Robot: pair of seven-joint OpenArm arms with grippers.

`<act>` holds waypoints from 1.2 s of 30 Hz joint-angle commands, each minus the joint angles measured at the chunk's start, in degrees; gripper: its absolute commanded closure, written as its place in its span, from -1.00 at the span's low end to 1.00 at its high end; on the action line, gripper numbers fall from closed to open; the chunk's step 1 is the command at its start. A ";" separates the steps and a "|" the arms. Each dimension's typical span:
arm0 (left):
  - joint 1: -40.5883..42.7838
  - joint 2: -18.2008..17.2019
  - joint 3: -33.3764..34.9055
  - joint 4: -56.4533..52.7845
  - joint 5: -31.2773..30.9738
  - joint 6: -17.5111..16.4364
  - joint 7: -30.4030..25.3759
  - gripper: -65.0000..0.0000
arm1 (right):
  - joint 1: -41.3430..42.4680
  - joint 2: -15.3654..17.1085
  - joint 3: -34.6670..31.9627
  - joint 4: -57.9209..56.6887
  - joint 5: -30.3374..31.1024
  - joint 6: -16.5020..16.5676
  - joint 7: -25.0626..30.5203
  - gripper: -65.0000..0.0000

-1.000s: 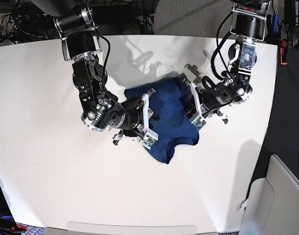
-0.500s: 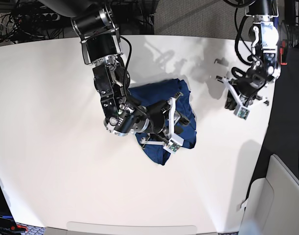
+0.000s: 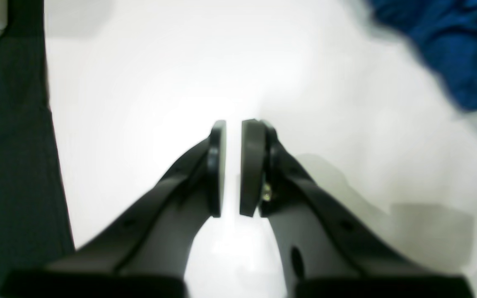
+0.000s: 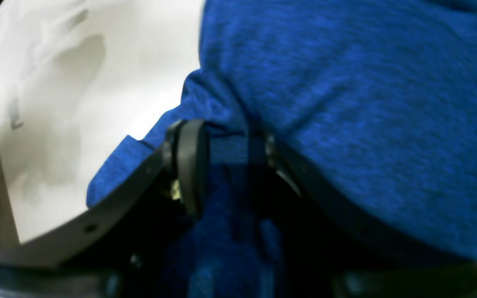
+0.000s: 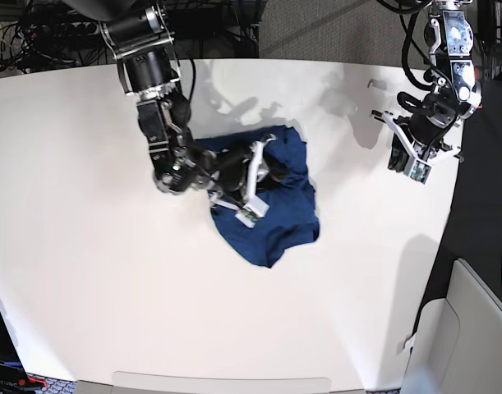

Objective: Fold the T-shirt properly
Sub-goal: 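Release with the left gripper and drag the bundle with the right gripper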

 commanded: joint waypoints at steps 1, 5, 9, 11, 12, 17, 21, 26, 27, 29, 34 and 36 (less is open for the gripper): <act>-0.40 -0.85 -0.37 1.21 -0.30 0.17 -1.30 0.85 | -0.71 1.61 1.63 1.37 -2.42 -0.62 -2.54 0.50; -0.40 -0.76 -0.19 1.30 -0.30 0.17 -1.21 0.85 | -3.97 4.42 7.78 5.68 -2.42 -0.62 -6.76 0.50; -0.40 0.47 -0.19 1.30 -0.30 0.17 -1.12 0.85 | -5.99 7.32 12.44 9.90 -2.51 -0.62 -8.26 0.50; -0.40 0.73 -0.10 2.00 -0.30 0.17 -0.86 0.85 | -6.25 9.70 12.79 10.95 -2.51 -0.62 -8.26 0.50; -0.40 0.82 -0.10 2.27 -0.30 0.17 -0.77 0.85 | -6.25 10.93 12.79 11.13 -2.51 -0.62 -8.26 0.50; 0.40 0.82 -0.01 4.46 -0.30 0.17 -0.68 0.85 | -5.46 14.71 12.62 11.39 -2.51 -0.62 -8.26 0.50; 0.48 0.82 -0.01 5.52 -0.30 0.17 -0.68 0.85 | -3.26 16.29 12.53 11.39 -2.51 -0.62 -10.02 0.50; 2.15 0.82 -0.19 6.05 -0.30 0.17 -0.68 0.85 | -0.71 18.49 12.53 11.22 -2.60 -0.62 -10.19 0.50; 2.42 0.82 -0.19 6.31 -0.30 0.17 -0.68 0.85 | -0.63 18.66 12.53 11.31 -2.60 -0.62 -10.19 0.50; 3.21 0.91 -0.19 6.92 -0.30 0.17 -0.68 0.85 | -0.63 18.84 12.53 11.75 -2.51 -0.62 -10.19 0.50; 3.21 0.91 -0.37 7.28 -0.30 0.17 -0.68 0.85 | -1.51 18.05 12.35 18.78 -0.13 -0.62 -10.28 0.50; 3.30 0.91 -0.37 8.07 -0.30 0.17 -0.68 0.85 | -3.00 18.22 12.35 22.91 4.61 -0.62 -11.42 0.50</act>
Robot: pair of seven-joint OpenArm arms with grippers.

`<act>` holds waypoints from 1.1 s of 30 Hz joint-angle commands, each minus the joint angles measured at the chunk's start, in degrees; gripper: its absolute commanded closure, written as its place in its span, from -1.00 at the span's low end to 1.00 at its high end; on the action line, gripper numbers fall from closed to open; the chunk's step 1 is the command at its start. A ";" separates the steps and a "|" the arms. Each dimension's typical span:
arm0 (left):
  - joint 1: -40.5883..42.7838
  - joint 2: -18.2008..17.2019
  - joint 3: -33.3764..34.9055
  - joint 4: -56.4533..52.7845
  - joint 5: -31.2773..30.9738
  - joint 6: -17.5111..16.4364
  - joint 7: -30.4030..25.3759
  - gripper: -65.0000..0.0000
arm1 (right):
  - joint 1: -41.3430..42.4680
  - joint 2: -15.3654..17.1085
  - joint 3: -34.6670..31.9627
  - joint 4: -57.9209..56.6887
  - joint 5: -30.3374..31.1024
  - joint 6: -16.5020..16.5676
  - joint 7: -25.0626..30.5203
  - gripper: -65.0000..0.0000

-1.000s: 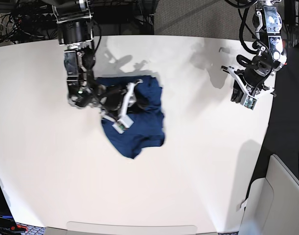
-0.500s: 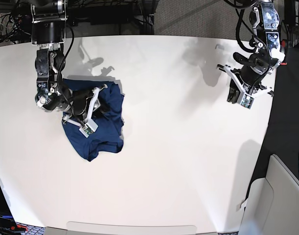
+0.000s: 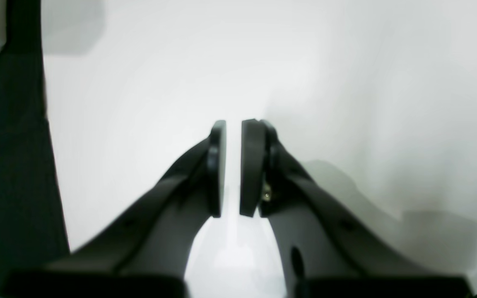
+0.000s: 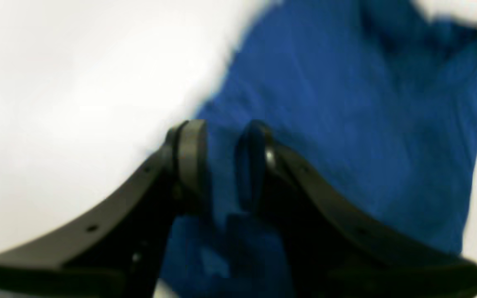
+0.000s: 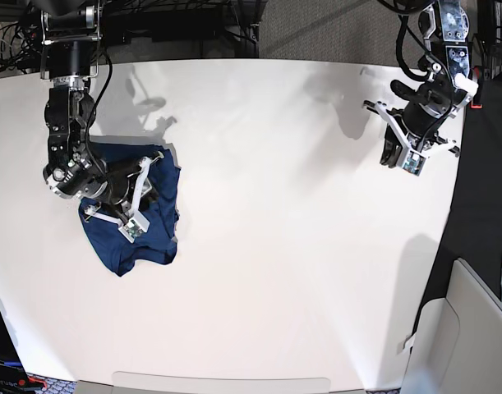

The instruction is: Fold the T-shirt properly

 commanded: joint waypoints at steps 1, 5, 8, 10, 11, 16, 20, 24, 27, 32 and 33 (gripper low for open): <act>0.15 -0.69 -0.48 1.82 -0.36 0.15 -1.34 0.85 | 0.54 0.89 0.16 3.25 3.14 0.36 -0.46 0.50; 3.14 -0.69 -0.56 4.54 -0.36 0.15 -1.34 0.85 | -3.68 1.16 1.39 11.69 10.53 0.36 -5.38 0.50; 5.69 -0.69 -0.65 5.25 -0.36 0.15 -1.34 0.85 | -10.01 1.16 5.17 16.61 11.76 0.36 -5.82 0.50; 7.89 -0.69 -2.15 5.95 -0.45 0.24 -1.34 0.85 | -14.32 1.16 7.37 20.57 11.76 0.36 -6.52 0.50; 9.21 -0.34 -3.55 6.57 -0.62 0.24 -1.43 0.85 | -16.52 1.16 8.42 22.33 12.11 0.36 -6.70 0.50; 14.13 5.64 -11.64 7.53 -0.71 0.24 -1.78 0.85 | -26.10 3.97 16.51 23.82 23.71 0.36 -6.70 0.55; 19.05 7.66 -13.22 7.80 -0.71 0.06 -1.87 0.86 | -33.40 6.96 24.42 23.82 34.79 0.36 -6.70 0.86; 25.82 8.72 -12.61 7.80 -0.80 0.06 -1.95 0.86 | -42.36 8.45 30.14 23.73 38.75 0.36 -6.70 0.88; 29.87 11.44 -13.14 7.80 -0.80 0.06 -2.04 0.91 | -49.40 8.63 30.75 23.73 39.62 0.36 -6.79 0.89; 36.11 11.79 -13.05 7.80 -0.80 0.06 -2.04 1.00 | -57.75 8.19 30.22 23.47 37.08 0.36 -6.79 0.89; 37.08 11.79 -12.96 7.71 -0.80 0.06 -1.95 1.00 | -58.63 8.10 29.52 23.38 35.32 0.36 -6.79 0.89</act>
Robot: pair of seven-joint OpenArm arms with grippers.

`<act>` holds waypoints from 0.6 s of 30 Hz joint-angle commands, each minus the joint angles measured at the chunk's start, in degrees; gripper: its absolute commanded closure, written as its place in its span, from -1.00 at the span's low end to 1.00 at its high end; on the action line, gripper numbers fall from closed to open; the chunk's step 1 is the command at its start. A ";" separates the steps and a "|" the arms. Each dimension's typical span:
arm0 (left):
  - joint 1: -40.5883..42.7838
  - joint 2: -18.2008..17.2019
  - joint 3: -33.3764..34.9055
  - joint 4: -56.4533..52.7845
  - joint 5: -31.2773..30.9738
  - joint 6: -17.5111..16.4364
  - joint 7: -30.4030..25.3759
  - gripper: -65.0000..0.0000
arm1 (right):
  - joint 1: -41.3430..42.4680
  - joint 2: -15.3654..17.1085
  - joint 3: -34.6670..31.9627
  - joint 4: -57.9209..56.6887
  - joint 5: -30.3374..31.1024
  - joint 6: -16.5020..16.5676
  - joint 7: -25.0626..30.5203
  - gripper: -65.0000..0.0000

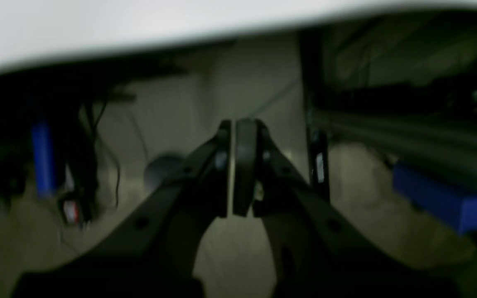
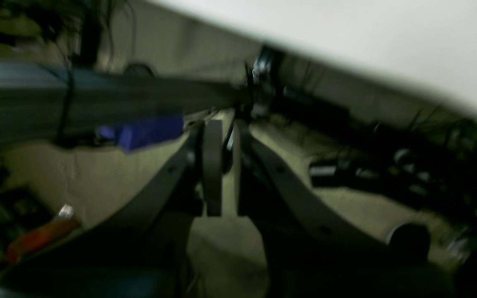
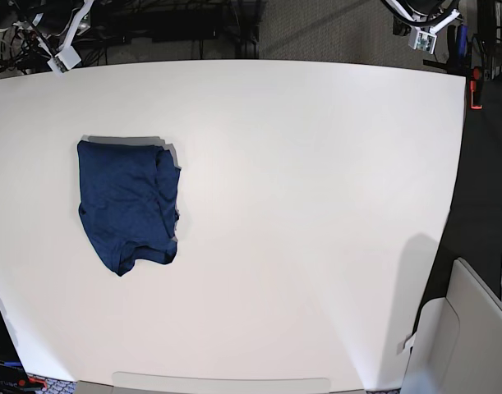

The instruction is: Fold the T-shirt properly

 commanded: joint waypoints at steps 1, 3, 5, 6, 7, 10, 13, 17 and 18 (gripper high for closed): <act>1.52 -0.14 -0.13 0.85 -0.54 -0.33 -0.73 1.00 | -0.97 0.65 -0.45 0.54 -1.20 0.34 0.67 0.89; 2.49 -0.14 0.13 0.67 -0.54 -0.33 -0.29 1.00 | -1.76 0.65 -2.38 -0.34 -6.56 0.34 0.67 0.89; 2.57 0.30 0.22 -0.65 -0.54 -0.33 -0.20 1.00 | -1.85 0.03 -4.23 -2.18 -13.24 0.34 0.67 0.89; 2.31 0.92 0.31 -1.70 -0.54 -0.33 -0.20 1.00 | -1.32 -0.93 -5.28 -3.59 -17.20 0.34 0.75 0.89; 2.13 1.27 0.31 -3.29 -0.54 -0.33 -0.11 1.00 | -0.80 -1.90 -5.90 -5.26 -21.24 0.34 0.75 0.89; -1.38 1.44 1.45 -9.70 -0.54 -0.33 -0.11 1.00 | 3.16 -6.56 -7.66 -12.47 -34.95 0.34 0.93 0.89; -4.46 1.09 2.86 -18.14 -0.36 -0.33 -0.64 1.00 | 8.52 -10.96 -7.83 -21.96 -47.17 0.34 1.90 0.89; -9.82 1.09 3.48 -29.66 -0.27 -0.33 -0.82 1.00 | 14.85 -13.33 -9.42 -33.66 -57.90 0.34 8.23 0.89; -11.49 1.09 3.48 -32.91 -0.19 -0.33 -0.82 1.00 | 16.61 -13.68 -10.47 -36.56 -60.36 0.34 10.16 0.89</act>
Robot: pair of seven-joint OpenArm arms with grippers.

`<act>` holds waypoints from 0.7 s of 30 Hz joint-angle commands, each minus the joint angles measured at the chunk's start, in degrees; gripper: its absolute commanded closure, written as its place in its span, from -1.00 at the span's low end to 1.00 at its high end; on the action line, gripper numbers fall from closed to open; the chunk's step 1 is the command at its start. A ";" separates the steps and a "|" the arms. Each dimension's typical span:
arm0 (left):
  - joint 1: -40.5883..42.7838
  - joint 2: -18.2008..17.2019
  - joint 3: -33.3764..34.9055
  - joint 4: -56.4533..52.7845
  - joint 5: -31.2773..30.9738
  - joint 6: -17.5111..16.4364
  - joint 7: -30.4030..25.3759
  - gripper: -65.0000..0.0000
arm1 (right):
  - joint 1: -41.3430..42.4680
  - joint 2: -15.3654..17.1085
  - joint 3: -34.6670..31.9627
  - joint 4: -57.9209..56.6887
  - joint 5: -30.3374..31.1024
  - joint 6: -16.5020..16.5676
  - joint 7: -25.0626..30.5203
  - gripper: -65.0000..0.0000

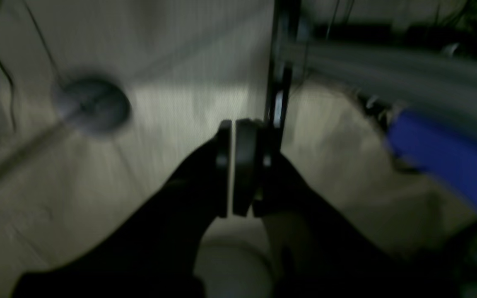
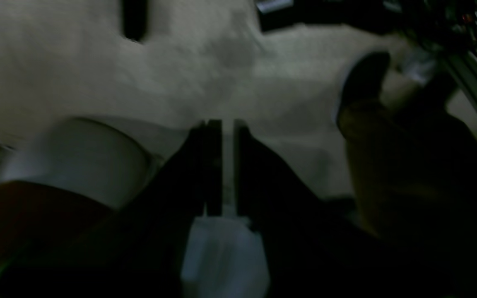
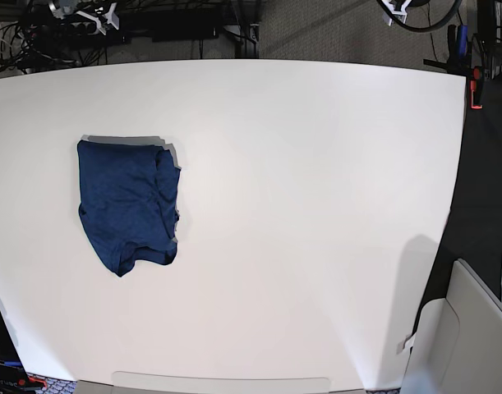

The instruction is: Fold the T-shirt properly

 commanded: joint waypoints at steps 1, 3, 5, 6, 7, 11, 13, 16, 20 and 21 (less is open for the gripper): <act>-1.21 -0.42 -0.13 -1.89 -0.86 -0.44 -0.86 1.00 | 1.03 -0.20 -1.10 -1.71 -1.21 0.17 2.24 0.89; -3.84 -0.50 -0.13 -7.16 -0.78 -0.44 -2.62 1.00 | 3.76 -1.34 -2.86 -6.19 -5.95 0.17 6.19 0.89; -6.39 -1.30 1.01 -13.23 -0.78 -0.35 -6.14 1.00 | 7.10 -3.19 -4.09 -11.73 -11.23 0.17 10.32 0.89; -7.98 -1.65 2.51 -16.75 -0.78 -0.26 -7.81 1.00 | 9.12 -4.07 -4.18 -15.16 -13.25 0.17 12.87 0.89; -9.65 -2.61 4.00 -20.00 -0.78 -0.26 -9.21 1.00 | 10.70 -4.68 -4.18 -18.59 -14.39 0.17 15.42 0.89; -15.89 -3.58 9.19 -33.36 -0.78 -0.17 -13.43 1.00 | 18.88 -6.35 -4.18 -35.55 -15.01 -5.33 27.47 0.89; -18.61 -3.67 10.33 -38.72 -0.78 -0.17 -15.98 1.00 | 22.66 -7.14 -4.18 -44.08 -15.18 -9.37 33.53 0.89; -22.39 -3.32 10.68 -45.93 -0.78 -0.17 -19.94 1.00 | 26.62 -7.58 -4.18 -54.19 -15.27 -15.53 42.85 0.89; -27.40 -3.32 13.58 -54.72 -0.78 -0.17 -25.21 1.00 | 28.55 -9.34 -4.26 -60.70 -16.06 -24.23 51.20 0.88; -28.81 -3.32 14.46 -57.89 -0.78 -0.17 -26.88 1.00 | 28.55 -10.22 -4.26 -60.96 -17.38 -26.34 52.43 0.88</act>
